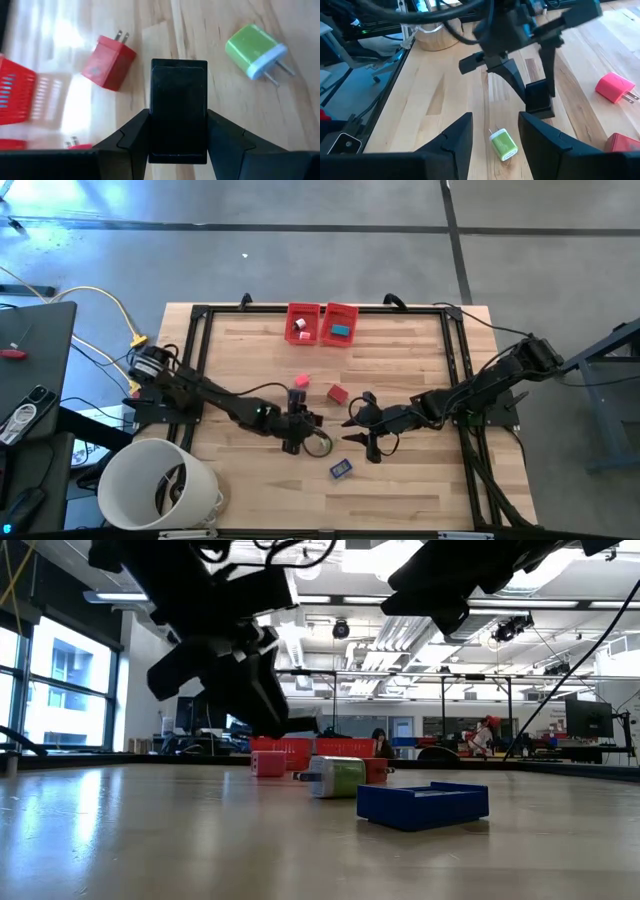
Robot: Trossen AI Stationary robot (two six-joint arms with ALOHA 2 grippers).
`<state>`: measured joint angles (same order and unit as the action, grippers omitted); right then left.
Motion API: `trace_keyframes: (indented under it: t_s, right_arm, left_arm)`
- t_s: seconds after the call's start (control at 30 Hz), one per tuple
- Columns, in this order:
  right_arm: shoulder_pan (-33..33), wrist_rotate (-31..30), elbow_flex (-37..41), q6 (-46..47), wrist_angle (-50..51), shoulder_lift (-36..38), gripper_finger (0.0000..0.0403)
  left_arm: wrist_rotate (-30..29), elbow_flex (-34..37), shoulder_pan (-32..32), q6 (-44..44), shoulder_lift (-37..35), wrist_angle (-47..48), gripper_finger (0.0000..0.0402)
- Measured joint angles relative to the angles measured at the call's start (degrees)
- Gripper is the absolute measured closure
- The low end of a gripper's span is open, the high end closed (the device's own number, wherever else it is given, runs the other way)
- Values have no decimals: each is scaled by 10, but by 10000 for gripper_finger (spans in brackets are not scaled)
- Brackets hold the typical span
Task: Pick & Place Office items
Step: Put the black digital clock into the right red basket
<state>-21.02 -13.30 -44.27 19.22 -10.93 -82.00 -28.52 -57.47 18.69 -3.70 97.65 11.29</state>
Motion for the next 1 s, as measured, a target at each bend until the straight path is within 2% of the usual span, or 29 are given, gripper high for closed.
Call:
trace_keyframes:
  t_s: [0.37,0.5,0.7,1.0]
  right_arm:
    - [0,0,0,5,0,0,257]
    - [0,-2,0,5,0,0,257]
    - [0,-18,0,7,0,0,257]
    - [0,-29,0,36,0,0,257]
  left_arm:
    - [-139,0,43,-53,0,-40,250]
    - [-171,-1,54,-68,0,-61,250]
    - [-188,-1,65,-90,-1,-94,250]
    - [-301,-2,82,-152,-1,-149,250]
